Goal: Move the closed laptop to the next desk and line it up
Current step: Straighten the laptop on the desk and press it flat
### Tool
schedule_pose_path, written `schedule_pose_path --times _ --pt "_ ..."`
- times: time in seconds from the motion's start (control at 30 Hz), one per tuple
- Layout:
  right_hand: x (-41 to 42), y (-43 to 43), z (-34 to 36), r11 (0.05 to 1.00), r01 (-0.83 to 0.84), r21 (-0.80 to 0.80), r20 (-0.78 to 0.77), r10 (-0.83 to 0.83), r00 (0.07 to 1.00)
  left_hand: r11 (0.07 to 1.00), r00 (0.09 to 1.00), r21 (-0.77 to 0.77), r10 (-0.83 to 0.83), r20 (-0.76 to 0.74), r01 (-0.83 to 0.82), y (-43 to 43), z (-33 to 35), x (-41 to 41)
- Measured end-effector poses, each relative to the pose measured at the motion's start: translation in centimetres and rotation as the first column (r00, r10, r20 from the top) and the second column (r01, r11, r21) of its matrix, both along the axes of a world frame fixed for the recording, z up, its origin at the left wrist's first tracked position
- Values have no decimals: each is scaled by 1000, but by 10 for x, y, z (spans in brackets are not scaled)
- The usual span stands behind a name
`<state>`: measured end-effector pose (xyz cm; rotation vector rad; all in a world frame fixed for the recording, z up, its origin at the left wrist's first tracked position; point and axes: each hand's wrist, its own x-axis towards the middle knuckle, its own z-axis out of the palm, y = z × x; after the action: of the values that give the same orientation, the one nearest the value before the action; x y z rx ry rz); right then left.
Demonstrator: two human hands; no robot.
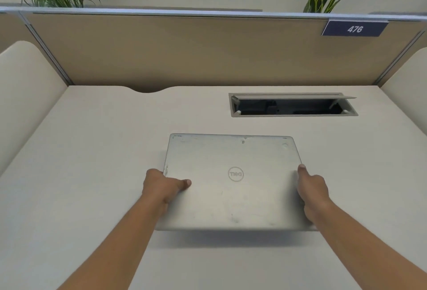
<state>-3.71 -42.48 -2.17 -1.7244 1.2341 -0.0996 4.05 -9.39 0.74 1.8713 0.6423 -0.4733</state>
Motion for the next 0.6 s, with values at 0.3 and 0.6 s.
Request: schedule_pose_path --times 0.3,0.6 --pt "68 0 2 1000 -3 18 0 3 1000 999 999 14 45 9 -45 -14 -9 66" --pt "95 -7 -10 996 -39 -85 -77 32 997 996 998 81 45 -39 -41 -22 -31 90"
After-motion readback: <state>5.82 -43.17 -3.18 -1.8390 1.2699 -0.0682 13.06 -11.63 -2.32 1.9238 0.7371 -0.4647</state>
